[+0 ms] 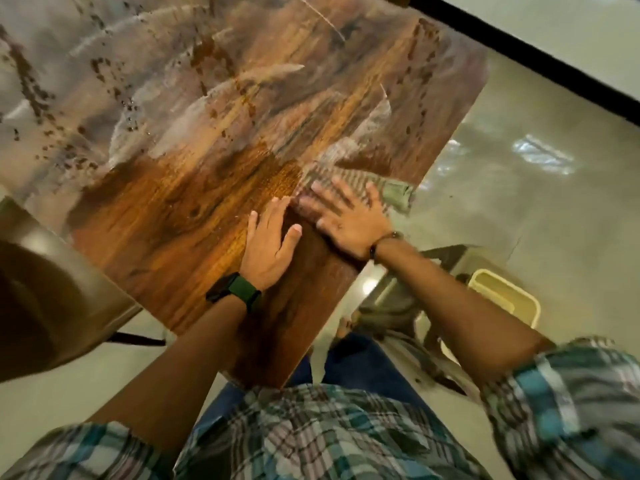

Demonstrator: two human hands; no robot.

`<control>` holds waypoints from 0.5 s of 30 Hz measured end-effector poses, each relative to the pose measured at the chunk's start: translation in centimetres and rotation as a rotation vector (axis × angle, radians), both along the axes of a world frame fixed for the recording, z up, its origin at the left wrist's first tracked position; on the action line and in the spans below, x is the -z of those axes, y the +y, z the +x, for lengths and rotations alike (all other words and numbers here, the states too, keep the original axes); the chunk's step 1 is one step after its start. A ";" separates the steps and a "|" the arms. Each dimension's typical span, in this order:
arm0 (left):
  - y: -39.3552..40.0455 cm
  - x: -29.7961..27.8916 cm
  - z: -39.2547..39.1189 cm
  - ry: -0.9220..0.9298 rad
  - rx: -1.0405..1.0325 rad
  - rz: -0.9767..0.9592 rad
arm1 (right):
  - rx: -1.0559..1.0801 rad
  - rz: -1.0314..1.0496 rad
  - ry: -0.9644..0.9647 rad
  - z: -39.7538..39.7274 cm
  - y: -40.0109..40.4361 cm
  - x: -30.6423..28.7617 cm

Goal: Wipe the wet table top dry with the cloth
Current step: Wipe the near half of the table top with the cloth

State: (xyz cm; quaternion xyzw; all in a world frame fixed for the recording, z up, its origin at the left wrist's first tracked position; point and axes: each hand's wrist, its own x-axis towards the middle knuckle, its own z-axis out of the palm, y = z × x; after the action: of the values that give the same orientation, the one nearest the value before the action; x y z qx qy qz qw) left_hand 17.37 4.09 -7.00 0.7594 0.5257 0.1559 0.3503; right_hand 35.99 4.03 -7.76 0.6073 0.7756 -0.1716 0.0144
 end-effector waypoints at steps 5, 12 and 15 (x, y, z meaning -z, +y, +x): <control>0.2 -1.2 0.0 -0.178 -0.129 -0.203 | 0.209 -0.167 0.003 4.7 7.4 -1.2; 0.4 -1.9 -1.0 -0.197 -0.456 0.009 | -0.244 -0.231 0.029 -8.3 -3.3 -2.9; 0.2 -1.3 -2.9 -0.118 -0.404 0.089 | -0.331 -0.196 0.004 -6.2 -0.8 -2.5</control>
State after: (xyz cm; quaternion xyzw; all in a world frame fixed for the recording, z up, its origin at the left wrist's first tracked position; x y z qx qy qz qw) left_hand 14.49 4.32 -5.72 0.6428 0.6384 0.2902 0.3084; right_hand 29.78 3.24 -5.29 0.4668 0.8445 -0.2428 0.0999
